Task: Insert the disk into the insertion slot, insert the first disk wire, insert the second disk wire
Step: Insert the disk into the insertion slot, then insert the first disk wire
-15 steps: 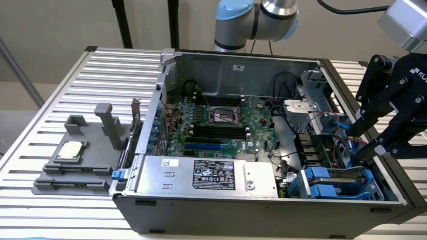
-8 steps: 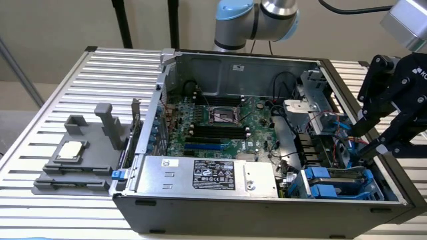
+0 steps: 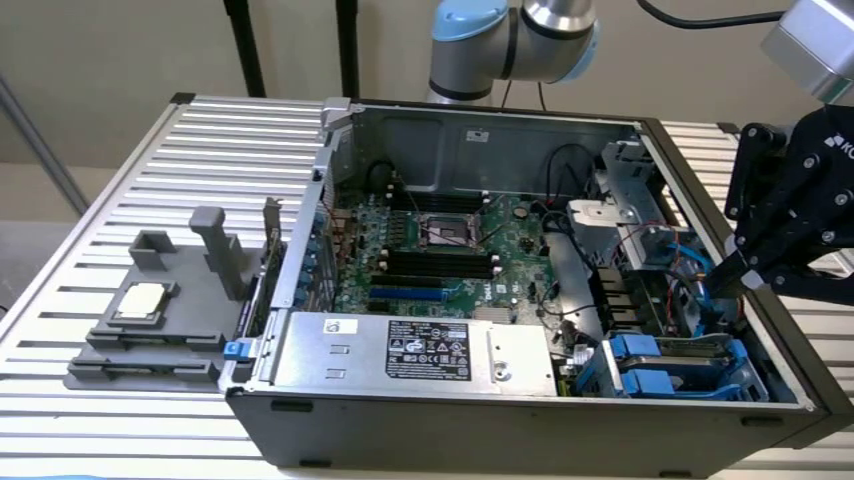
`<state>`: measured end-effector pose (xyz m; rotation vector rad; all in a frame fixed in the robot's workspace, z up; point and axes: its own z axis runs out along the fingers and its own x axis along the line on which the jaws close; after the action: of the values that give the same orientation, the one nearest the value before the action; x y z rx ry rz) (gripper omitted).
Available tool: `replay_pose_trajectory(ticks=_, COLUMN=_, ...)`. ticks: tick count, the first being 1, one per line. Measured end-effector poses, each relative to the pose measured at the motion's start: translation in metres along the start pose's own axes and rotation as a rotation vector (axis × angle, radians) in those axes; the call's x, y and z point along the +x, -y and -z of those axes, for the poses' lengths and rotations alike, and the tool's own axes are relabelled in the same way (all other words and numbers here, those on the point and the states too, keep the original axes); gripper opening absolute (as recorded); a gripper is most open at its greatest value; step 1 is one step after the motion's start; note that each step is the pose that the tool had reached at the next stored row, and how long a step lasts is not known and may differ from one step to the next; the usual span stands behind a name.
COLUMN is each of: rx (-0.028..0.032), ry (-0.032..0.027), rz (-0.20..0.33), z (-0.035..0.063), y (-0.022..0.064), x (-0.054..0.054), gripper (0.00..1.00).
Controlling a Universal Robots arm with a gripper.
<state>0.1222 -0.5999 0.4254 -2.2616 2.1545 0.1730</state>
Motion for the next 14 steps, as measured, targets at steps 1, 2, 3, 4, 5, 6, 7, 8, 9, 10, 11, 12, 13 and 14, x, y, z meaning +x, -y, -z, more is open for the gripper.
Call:
replay_pose_trajectory(ticks=1, rx=0.0000, ry=0.0000, rz=0.000, z=0.0000, y=0.0000, x=0.0000, gripper=0.13)
replay_pose_trajectory(ticks=2, rx=0.0000, ry=0.0000, rz=0.000, z=0.0000, y=0.0000, x=0.0000, gripper=0.13)
replay_pose_trajectory(ticks=3, rx=0.0000, ry=0.0000, rz=0.000, z=0.0000, y=0.0000, x=0.0000, gripper=0.13)
replay_pose_trajectory(ticks=4, rx=0.0000, ry=0.0000, rz=0.000, z=0.0000, y=0.0000, x=0.0000, gripper=0.13)
replay_pose_trajectory(ticks=5, rx=0.0000, ry=0.0000, rz=0.000, z=0.0000, y=0.0000, x=0.0000, gripper=0.13)
replay_pose_trajectory(ticks=6, rx=0.0000, ry=0.0000, rz=0.000, z=0.0000, y=0.0000, x=0.0000, gripper=0.13)
replay_pose_trajectory(ticks=7, rx=0.0000, ry=0.0000, rz=0.000, z=0.0000, y=0.0000, x=0.0000, gripper=0.13)
replay_pose_trajectory(ticks=8, rx=0.0000, ry=0.0000, rz=0.000, z=0.0000, y=0.0000, x=0.0000, gripper=0.13)
replay_pose_trajectory(ticks=9, rx=0.0000, ry=0.0000, rz=0.000, z=0.0000, y=0.0000, x=0.0000, gripper=0.13)
replay_pose_trajectory(ticks=10, rx=0.0000, ry=-0.0001, rz=0.000, z=0.0000, y=0.0000, x=0.0000, gripper=0.13)
replay_pose_trajectory(ticks=11, rx=0.0000, ry=0.0000, rz=0.000, z=0.0000, y=0.0000, x=0.0000, gripper=0.13)
replay_pose_trajectory(ticks=12, rx=0.0000, ry=0.0000, rz=0.000, z=0.0000, y=0.0000, x=0.0000, gripper=0.13)
replay_pose_trajectory(ticks=13, rx=-0.0013, ry=-0.0002, rz=0.000, z=0.0000, y=0.0023, x=0.0000, gripper=0.13)
replay_pose_trajectory(ticks=14, rx=-0.0032, ry=-0.0001, rz=0.000, z=-0.0001, y=0.0064, x=0.0003, gripper=0.13)
